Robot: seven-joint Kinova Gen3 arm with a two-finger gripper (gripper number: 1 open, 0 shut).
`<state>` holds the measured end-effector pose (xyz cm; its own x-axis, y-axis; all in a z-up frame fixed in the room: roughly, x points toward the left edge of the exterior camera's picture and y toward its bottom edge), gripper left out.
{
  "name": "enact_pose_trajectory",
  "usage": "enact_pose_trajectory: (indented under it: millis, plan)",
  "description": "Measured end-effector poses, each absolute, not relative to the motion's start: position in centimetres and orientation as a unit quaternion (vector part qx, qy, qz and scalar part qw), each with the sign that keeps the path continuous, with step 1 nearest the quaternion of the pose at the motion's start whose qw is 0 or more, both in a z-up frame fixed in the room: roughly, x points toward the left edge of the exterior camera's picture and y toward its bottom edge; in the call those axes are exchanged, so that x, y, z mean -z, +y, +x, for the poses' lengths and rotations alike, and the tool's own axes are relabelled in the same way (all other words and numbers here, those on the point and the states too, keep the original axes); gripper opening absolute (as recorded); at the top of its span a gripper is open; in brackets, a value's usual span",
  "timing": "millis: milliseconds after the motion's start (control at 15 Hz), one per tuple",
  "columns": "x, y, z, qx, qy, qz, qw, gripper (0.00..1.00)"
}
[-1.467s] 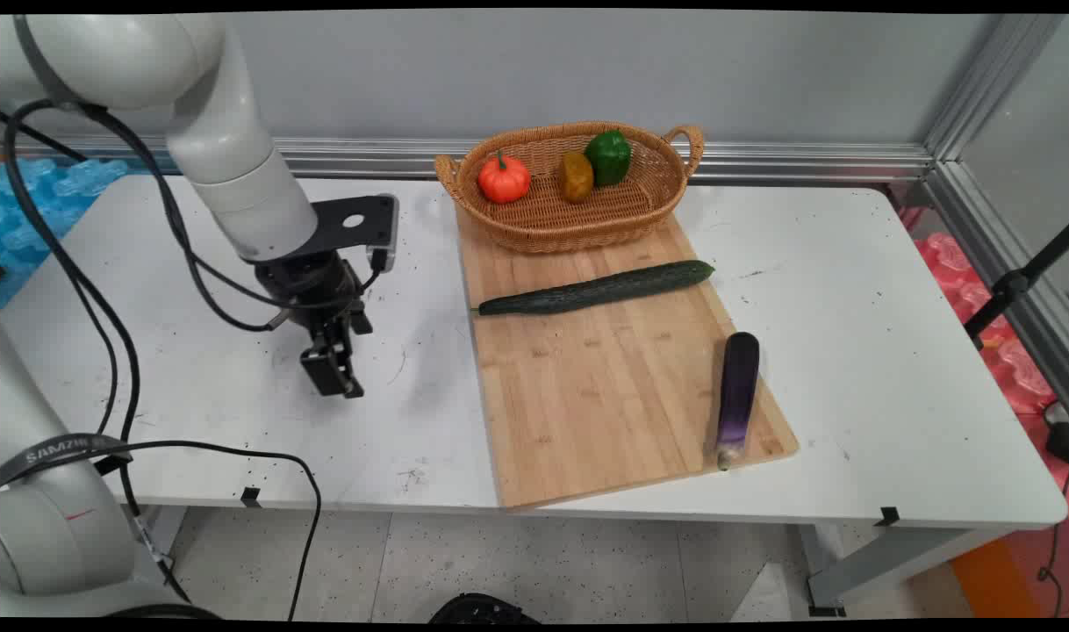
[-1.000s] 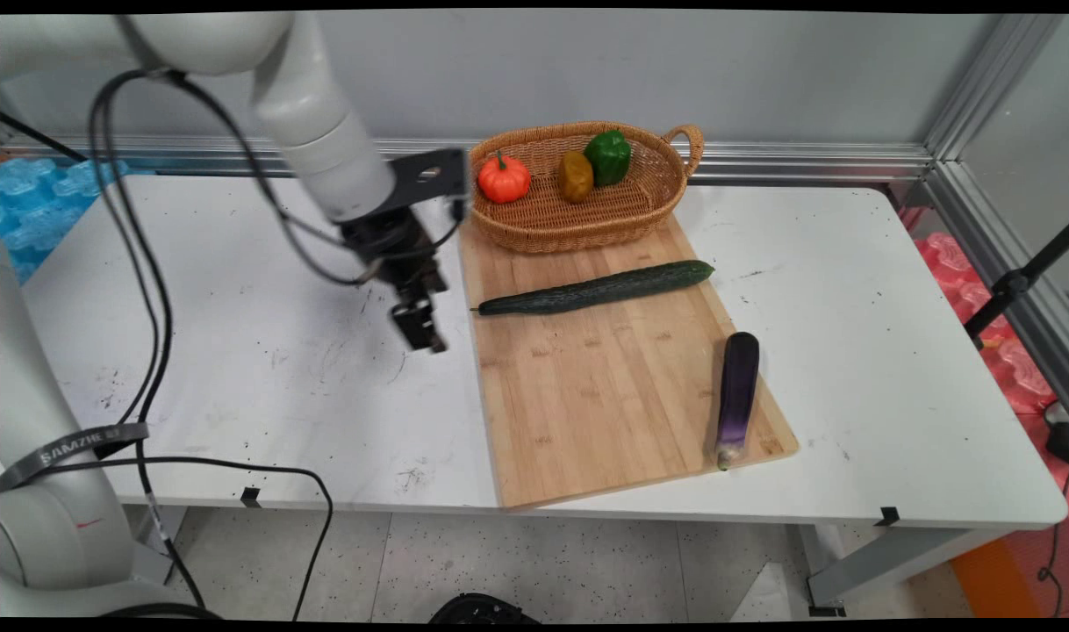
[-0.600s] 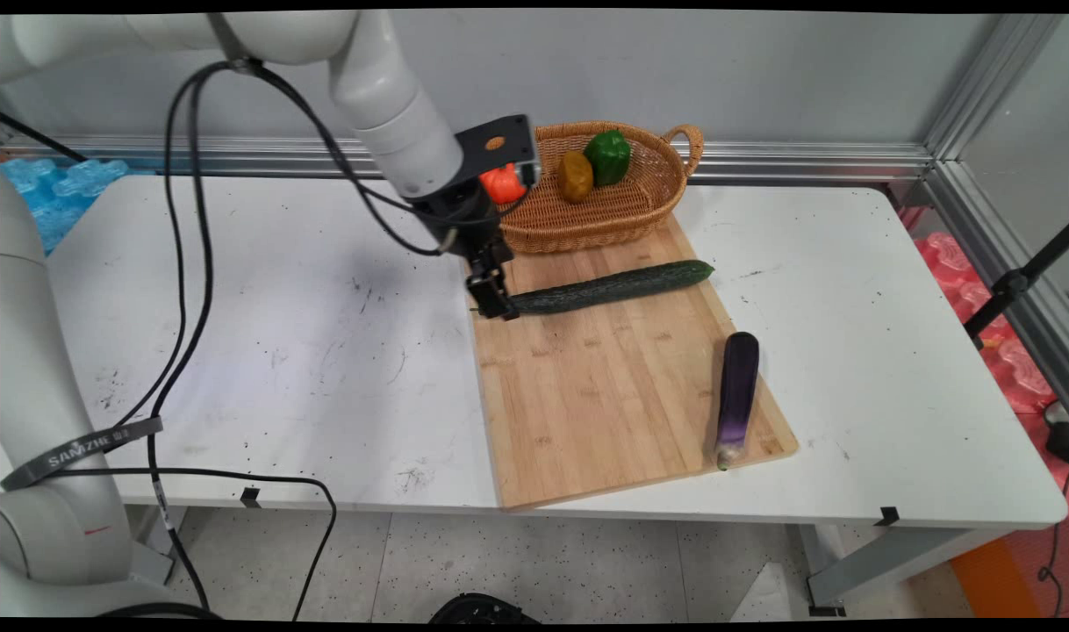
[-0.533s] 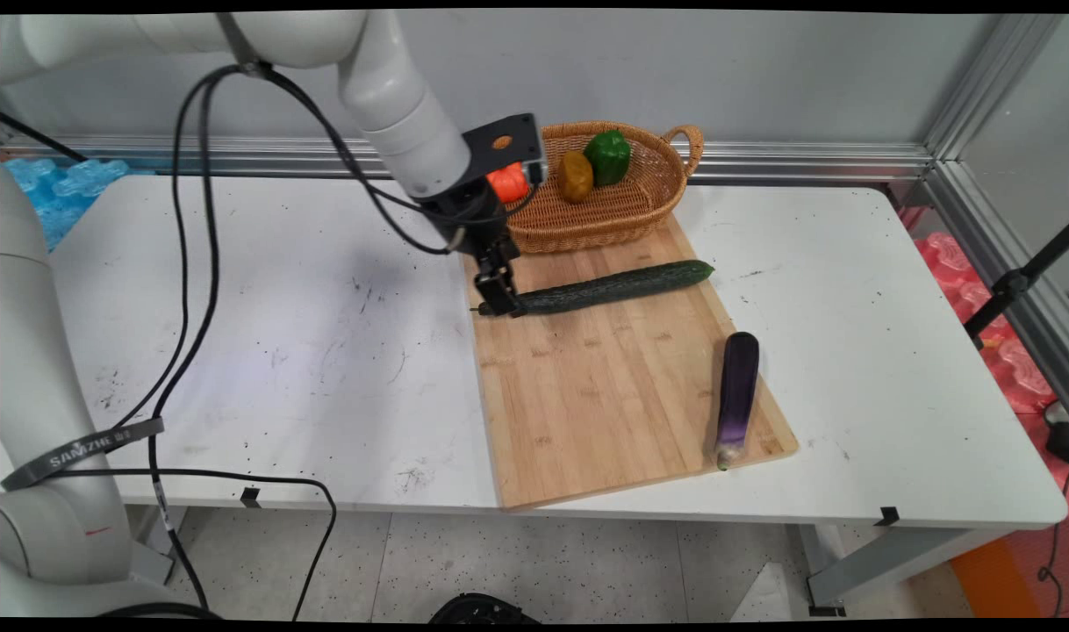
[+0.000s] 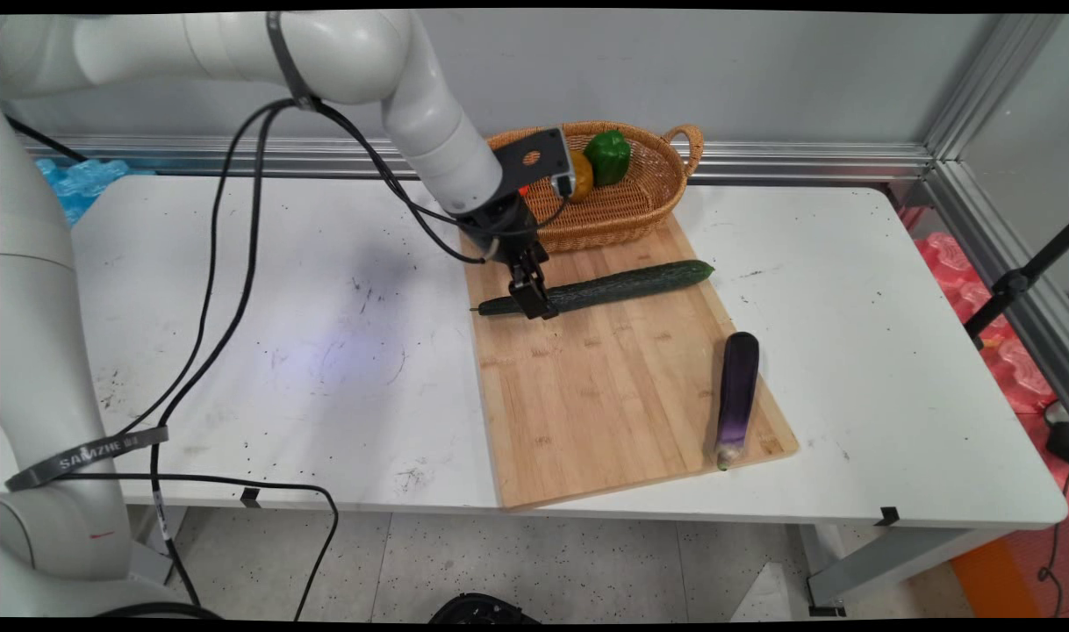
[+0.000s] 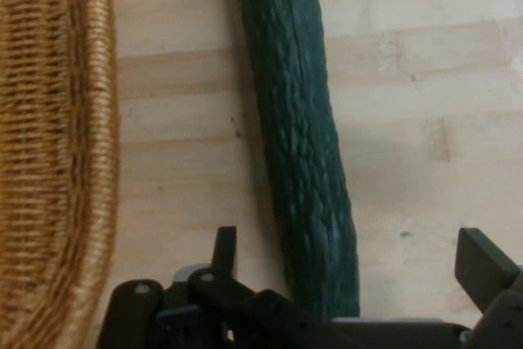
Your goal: Pick up the cucumber from the cutting board, then place the picked object in the vegetable basket
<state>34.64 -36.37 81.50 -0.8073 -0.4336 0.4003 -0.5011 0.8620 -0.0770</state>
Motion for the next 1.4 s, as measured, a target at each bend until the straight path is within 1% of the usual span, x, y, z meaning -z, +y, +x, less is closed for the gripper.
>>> enact_pose_trajectory:
  millis: [400, 800, 867, 1400]
  plan:
    - [-79.2, -37.4, 33.8, -0.086, -0.942, 0.257, 0.2, 1.0]
    - [-78.0, -38.1, 33.3, -0.087, -0.937, 0.267, 0.208, 1.0]
    - [-77.8, -38.1, 33.2, -0.086, -0.936, 0.269, 0.209, 0.0]
    - [-77.2, -38.1, 32.8, -0.077, -0.932, 0.281, 0.213, 0.0]
